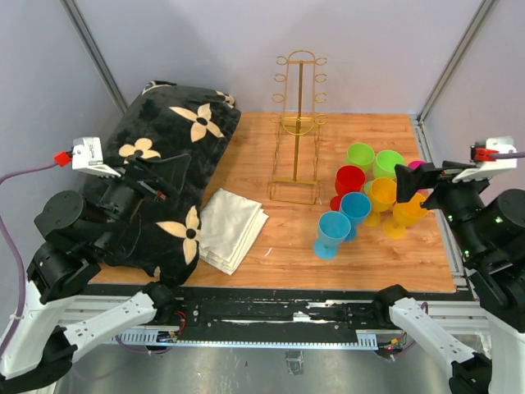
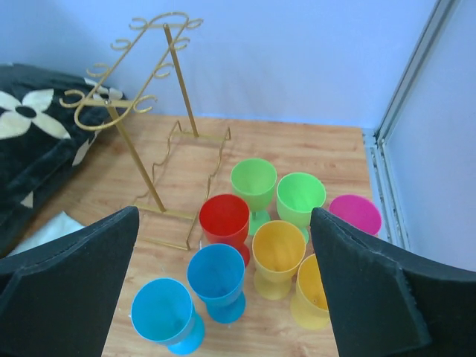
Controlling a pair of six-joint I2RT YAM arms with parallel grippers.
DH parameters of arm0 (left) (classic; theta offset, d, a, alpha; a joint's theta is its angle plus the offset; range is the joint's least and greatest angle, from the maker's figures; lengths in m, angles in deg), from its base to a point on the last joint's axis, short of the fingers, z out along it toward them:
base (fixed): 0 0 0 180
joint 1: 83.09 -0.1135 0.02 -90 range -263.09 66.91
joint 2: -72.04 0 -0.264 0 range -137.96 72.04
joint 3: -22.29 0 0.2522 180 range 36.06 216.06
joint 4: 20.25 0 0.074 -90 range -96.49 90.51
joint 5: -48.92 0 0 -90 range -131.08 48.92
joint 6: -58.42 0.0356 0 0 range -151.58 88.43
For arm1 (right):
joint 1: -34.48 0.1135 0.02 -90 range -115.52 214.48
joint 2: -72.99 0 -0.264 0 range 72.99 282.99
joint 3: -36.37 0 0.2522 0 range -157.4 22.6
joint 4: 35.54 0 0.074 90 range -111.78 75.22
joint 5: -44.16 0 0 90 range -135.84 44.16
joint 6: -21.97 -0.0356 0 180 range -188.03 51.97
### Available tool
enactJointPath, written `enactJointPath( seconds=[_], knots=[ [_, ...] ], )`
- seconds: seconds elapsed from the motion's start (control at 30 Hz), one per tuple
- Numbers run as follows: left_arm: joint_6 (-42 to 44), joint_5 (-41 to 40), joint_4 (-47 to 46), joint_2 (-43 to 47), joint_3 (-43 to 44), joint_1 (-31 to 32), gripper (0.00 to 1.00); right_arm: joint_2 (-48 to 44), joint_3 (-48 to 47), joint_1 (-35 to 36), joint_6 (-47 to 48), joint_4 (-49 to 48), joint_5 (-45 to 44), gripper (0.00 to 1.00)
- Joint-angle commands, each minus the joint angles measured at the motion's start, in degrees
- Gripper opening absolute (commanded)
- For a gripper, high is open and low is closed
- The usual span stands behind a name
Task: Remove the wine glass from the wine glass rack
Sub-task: Reset both arms
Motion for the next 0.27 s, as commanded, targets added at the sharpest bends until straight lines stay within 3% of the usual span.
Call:
enactJointPath(
  seconds=[0.0, 0.23],
  knots=[
    [0.3, 0.5, 2.5, -1.8, 0.1, -0.3, 1.0, 2.0, -3.7, -0.6, 0.1, 4.2, -1.6, 0.98],
    [0.1, 2.3, 2.5, -4.0, -0.6, -0.3, 1.0, 3.7, -3.6, -0.6, -3.5, 7.2, -9.1, 0.99]
  ],
)
